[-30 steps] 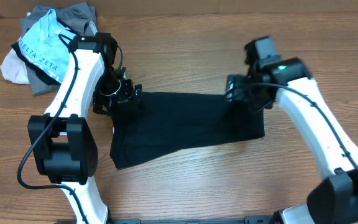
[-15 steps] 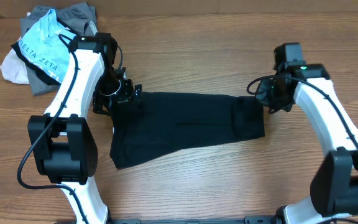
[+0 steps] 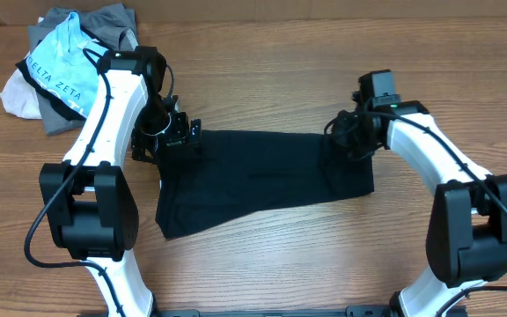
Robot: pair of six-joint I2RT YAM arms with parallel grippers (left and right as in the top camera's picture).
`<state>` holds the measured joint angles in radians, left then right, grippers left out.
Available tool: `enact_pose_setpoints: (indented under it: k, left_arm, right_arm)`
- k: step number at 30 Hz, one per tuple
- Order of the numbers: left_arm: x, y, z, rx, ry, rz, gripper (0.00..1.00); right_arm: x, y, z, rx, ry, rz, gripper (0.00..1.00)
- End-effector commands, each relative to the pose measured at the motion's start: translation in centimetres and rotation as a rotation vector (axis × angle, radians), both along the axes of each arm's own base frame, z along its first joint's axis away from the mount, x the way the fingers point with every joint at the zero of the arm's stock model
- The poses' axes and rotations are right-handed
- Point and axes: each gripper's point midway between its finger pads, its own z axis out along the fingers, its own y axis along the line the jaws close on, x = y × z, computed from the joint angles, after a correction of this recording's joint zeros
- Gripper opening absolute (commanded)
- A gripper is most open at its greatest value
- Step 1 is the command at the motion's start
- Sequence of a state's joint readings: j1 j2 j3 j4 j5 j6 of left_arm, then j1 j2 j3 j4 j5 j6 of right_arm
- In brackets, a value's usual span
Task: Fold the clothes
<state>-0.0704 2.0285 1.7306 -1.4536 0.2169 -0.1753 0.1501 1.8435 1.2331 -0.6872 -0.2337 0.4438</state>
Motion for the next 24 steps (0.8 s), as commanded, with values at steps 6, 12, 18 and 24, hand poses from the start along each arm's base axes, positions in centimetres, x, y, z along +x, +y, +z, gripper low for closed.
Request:
enact_pose_setpoints:
  k: [6, 12, 18, 24]
  left_arm:
    - [0.4, -0.3, 1.0, -0.018, -0.037, -0.018, 1.00]
    - [0.3, -0.3, 1.0, -0.018, -0.037, -0.018, 1.00]
    - [0.4, -0.3, 1.0, -0.018, -0.038, -0.018, 1.00]
    - [0.3, -0.3, 1.0, -0.018, -0.037, -0.018, 1.00]
  right_arm:
    - [0.1, 1.5, 1.0, 0.016, 0.003, 0.009, 0.04]
    - [0.0, -1.0, 7.9, -0.006, -0.050, 0.018, 0.04]
    - [-3.5, -3.3, 6.8, -0.108, 0.078, 0.010, 0.04]
    - [-5.6, -2.3, 2.3, -0.056, 0.132, 0.041, 0.04]
